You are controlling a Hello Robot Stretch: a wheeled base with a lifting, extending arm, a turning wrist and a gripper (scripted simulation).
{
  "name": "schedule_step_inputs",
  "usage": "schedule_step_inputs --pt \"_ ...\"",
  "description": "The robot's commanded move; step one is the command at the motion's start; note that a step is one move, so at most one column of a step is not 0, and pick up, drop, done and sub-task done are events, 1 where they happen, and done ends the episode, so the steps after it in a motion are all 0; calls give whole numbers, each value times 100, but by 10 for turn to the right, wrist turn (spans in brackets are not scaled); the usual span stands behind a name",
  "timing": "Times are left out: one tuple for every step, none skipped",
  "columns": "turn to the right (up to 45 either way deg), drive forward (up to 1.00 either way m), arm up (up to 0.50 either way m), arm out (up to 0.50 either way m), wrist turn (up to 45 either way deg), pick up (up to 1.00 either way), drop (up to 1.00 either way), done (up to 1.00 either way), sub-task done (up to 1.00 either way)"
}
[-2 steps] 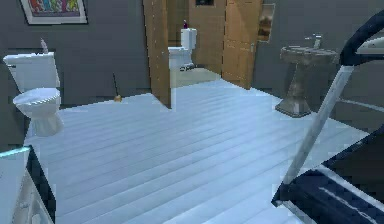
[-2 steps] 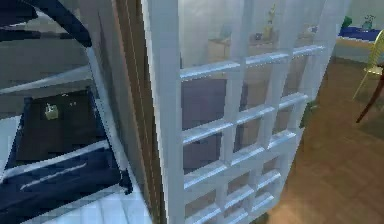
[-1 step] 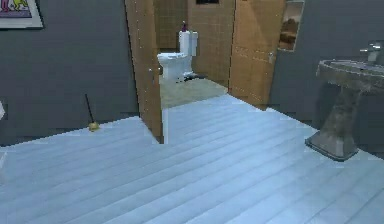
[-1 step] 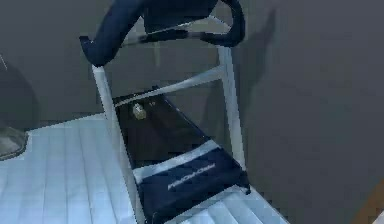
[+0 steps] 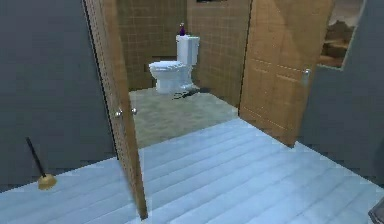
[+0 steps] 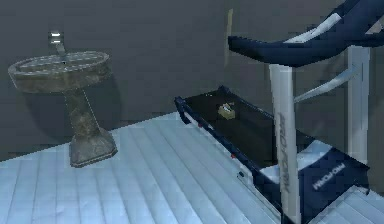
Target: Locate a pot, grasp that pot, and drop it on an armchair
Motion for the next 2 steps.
schedule_step_inputs --pt "30 0 0 0 0 0 0 0 0" --pt "0 100 0 0 0 0 0 0 0"
